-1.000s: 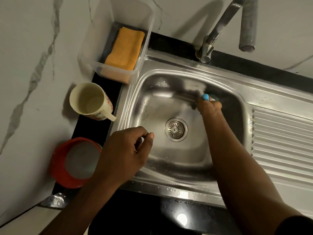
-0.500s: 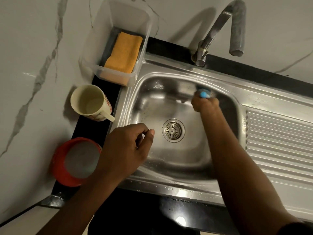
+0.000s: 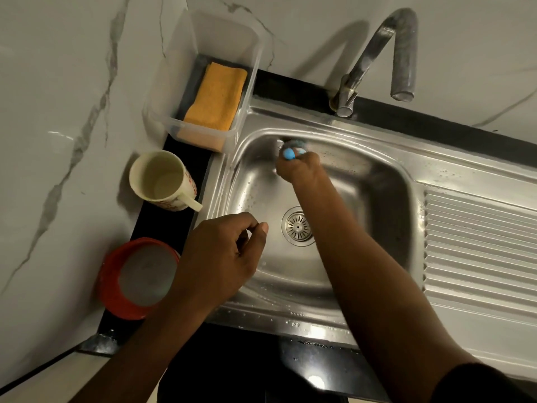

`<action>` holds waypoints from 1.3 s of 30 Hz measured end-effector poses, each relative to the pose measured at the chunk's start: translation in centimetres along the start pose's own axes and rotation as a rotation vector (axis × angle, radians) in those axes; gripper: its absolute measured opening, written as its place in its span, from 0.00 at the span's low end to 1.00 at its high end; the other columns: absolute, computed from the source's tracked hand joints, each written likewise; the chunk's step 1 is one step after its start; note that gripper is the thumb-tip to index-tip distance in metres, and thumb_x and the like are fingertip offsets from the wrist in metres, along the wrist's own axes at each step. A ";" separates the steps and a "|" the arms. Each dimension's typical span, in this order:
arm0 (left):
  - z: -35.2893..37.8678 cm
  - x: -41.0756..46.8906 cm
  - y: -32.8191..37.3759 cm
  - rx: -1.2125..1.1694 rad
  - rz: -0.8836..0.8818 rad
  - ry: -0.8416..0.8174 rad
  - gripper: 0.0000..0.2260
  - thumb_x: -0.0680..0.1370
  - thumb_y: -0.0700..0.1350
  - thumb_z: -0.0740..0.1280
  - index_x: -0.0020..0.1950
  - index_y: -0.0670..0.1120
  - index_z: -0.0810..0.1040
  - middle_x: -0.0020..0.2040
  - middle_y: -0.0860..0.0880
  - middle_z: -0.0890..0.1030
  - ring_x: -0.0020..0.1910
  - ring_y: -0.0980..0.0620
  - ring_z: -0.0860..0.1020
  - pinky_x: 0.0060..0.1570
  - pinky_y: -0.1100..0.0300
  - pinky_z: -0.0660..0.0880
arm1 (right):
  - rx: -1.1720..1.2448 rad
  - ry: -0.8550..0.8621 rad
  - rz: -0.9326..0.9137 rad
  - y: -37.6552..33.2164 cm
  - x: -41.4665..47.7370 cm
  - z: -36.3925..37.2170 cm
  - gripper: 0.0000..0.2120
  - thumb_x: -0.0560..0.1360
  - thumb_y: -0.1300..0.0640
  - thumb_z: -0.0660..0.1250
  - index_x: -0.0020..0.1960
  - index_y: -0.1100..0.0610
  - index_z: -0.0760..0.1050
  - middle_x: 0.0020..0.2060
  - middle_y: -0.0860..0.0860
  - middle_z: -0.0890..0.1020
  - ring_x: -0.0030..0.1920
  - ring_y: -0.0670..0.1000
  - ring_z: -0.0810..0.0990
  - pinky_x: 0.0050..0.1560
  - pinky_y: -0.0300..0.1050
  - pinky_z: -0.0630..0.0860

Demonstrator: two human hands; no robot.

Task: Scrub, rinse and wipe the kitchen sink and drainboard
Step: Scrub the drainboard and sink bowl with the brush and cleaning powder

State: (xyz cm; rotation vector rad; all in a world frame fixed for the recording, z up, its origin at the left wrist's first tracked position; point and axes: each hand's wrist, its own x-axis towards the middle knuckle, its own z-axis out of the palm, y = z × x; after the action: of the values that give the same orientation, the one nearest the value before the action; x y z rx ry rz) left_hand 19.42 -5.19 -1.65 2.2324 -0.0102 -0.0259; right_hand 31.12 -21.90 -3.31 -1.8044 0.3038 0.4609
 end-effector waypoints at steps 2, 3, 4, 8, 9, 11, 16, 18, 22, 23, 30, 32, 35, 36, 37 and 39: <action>0.1 0.2 0.2 -0.005 0.000 -0.008 0.14 0.83 0.55 0.66 0.40 0.52 0.78 0.27 0.54 0.75 0.28 0.52 0.76 0.31 0.51 0.75 | -0.073 0.018 0.060 3.3 1.6 -2.2 0.19 0.80 0.40 0.65 0.64 0.51 0.75 0.55 0.46 0.82 0.51 0.43 0.81 0.57 0.51 0.77; 0.0 0.2 0.1 -0.012 -0.007 -0.011 0.14 0.83 0.55 0.65 0.40 0.52 0.78 0.27 0.53 0.74 0.27 0.51 0.75 0.30 0.50 0.74 | -0.070 0.042 0.094 4.5 1.6 -3.9 0.20 0.78 0.39 0.66 0.63 0.51 0.76 0.54 0.48 0.83 0.51 0.47 0.82 0.58 0.55 0.79; 0.0 0.3 0.0 -0.019 -0.015 -0.011 0.14 0.83 0.55 0.66 0.39 0.52 0.77 0.27 0.53 0.74 0.27 0.51 0.75 0.30 0.50 0.74 | -0.051 0.095 0.135 5.9 2.2 -5.4 0.20 0.78 0.39 0.67 0.62 0.52 0.77 0.54 0.51 0.84 0.52 0.52 0.84 0.58 0.58 0.80; 0.1 0.3 -0.4 -0.015 -0.021 -0.020 0.13 0.84 0.53 0.67 0.40 0.52 0.78 0.27 0.53 0.74 0.27 0.51 0.75 0.30 0.50 0.75 | 0.605 0.491 0.371 11.3 9.1 -11.2 0.17 0.80 0.47 0.65 0.62 0.56 0.80 0.63 0.50 0.84 0.64 0.50 0.83 0.64 0.49 0.78; 0.1 0.3 -0.5 -0.010 -0.017 -0.028 0.13 0.84 0.53 0.67 0.40 0.52 0.78 0.27 0.53 0.75 0.27 0.51 0.76 0.30 0.51 0.75 | 0.771 0.587 0.410 12.3 10.5 -11.2 0.13 0.81 0.49 0.63 0.57 0.56 0.80 0.63 0.47 0.84 0.64 0.44 0.82 0.64 0.41 0.77; 0.0 0.2 -0.6 0.003 -0.011 -0.036 0.13 0.83 0.54 0.67 0.41 0.52 0.78 0.27 0.54 0.75 0.27 0.51 0.76 0.31 0.51 0.76 | 0.509 0.405 0.417 10.8 9.8 -9.0 0.10 0.82 0.51 0.62 0.43 0.53 0.73 0.38 0.42 0.87 0.37 0.33 0.82 0.35 0.31 0.77; -0.5 0.0 -1.2 0.012 -0.019 -0.004 0.13 0.82 0.56 0.66 0.40 0.52 0.79 0.27 0.53 0.75 0.27 0.51 0.76 0.30 0.51 0.75 | 0.816 0.161 0.507 5.3 9.8 1.9 0.07 0.80 0.59 0.63 0.43 0.56 0.75 0.35 0.50 0.78 0.29 0.44 0.76 0.24 0.34 0.73; -0.4 -0.1 -1.3 0.012 -0.029 0.002 0.14 0.82 0.57 0.66 0.40 0.52 0.79 0.27 0.53 0.75 0.27 0.51 0.77 0.30 0.51 0.75 | 1.152 0.260 0.672 5.2 12.1 5.5 0.14 0.83 0.60 0.58 0.38 0.57 0.69 0.29 0.53 0.73 0.19 0.49 0.73 0.18 0.35 0.69; 0.0 -0.3 -1.0 0.024 -0.025 -0.023 0.14 0.81 0.58 0.65 0.42 0.52 0.81 0.28 0.56 0.77 0.29 0.54 0.78 0.31 0.62 0.75 | 1.012 0.095 0.747 5.8 11.7 9.0 0.14 0.83 0.56 0.57 0.39 0.55 0.66 0.21 0.49 0.67 0.14 0.45 0.62 0.17 0.33 0.59; 0.2 -0.3 -0.9 0.026 -0.023 -0.030 0.14 0.81 0.58 0.65 0.43 0.52 0.81 0.29 0.56 0.77 0.29 0.55 0.78 0.32 0.64 0.74 | 0.971 0.042 0.760 6.3 11.7 8.9 0.14 0.83 0.55 0.56 0.39 0.55 0.67 0.21 0.48 0.67 0.15 0.44 0.62 0.17 0.33 0.58; 0.9 -0.3 -0.9 0.063 0.013 -0.063 0.13 0.82 0.57 0.66 0.44 0.51 0.82 0.30 0.57 0.77 0.30 0.55 0.78 0.32 0.62 0.75 | 0.880 -0.121 0.662 6.3 11.0 7.1 0.15 0.85 0.54 0.55 0.43 0.58 0.71 0.24 0.47 0.65 0.20 0.43 0.62 0.18 0.35 0.61; 0.8 -0.3 -0.9 0.065 0.004 -0.069 0.13 0.82 0.57 0.66 0.44 0.52 0.82 0.29 0.58 0.76 0.30 0.55 0.77 0.33 0.65 0.72 | 0.858 -0.082 0.609 6.5 11.2 7.2 0.13 0.85 0.54 0.55 0.47 0.59 0.73 0.24 0.48 0.65 0.20 0.43 0.62 0.19 0.35 0.61; 0.4 -0.4 -1.0 0.065 -0.018 -0.065 0.13 0.82 0.57 0.66 0.42 0.52 0.81 0.28 0.56 0.75 0.29 0.53 0.77 0.31 0.59 0.74 | 0.861 -0.002 0.669 6.8 12.2 8.1 0.14 0.85 0.53 0.56 0.44 0.58 0.72 0.23 0.48 0.67 0.18 0.44 0.63 0.18 0.36 0.61; 0.2 -0.4 -0.9 0.060 -0.024 -0.061 0.13 0.82 0.57 0.66 0.42 0.52 0.80 0.28 0.55 0.76 0.28 0.53 0.77 0.31 0.56 0.75 | 0.879 0.018 0.701 6.9 12.4 8.4 0.16 0.85 0.52 0.56 0.43 0.57 0.71 0.20 0.48 0.68 0.16 0.44 0.64 0.17 0.36 0.62; 0.0 -0.5 -0.8 0.057 -0.032 -0.052 0.13 0.82 0.57 0.66 0.42 0.52 0.80 0.28 0.55 0.76 0.28 0.52 0.77 0.31 0.55 0.76 | 0.879 0.034 0.721 6.9 12.5 8.7 0.17 0.86 0.51 0.55 0.42 0.57 0.70 0.17 0.47 0.69 0.14 0.44 0.65 0.16 0.35 0.62; -0.3 -0.5 -0.7 0.069 -0.043 -0.022 0.14 0.83 0.56 0.67 0.41 0.51 0.80 0.28 0.55 0.77 0.28 0.53 0.78 0.30 0.56 0.76 | 0.837 0.033 0.730 6.5 12.2 9.3 0.18 0.86 0.51 0.56 0.40 0.57 0.69 0.18 0.48 0.69 0.14 0.44 0.64 0.18 0.35 0.61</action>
State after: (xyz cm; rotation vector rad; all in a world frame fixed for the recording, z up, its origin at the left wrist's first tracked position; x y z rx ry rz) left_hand 18.95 -4.53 -1.99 2.3016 0.0251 -0.0746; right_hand 37.72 -14.44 -16.67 -0.8404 1.0256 0.6761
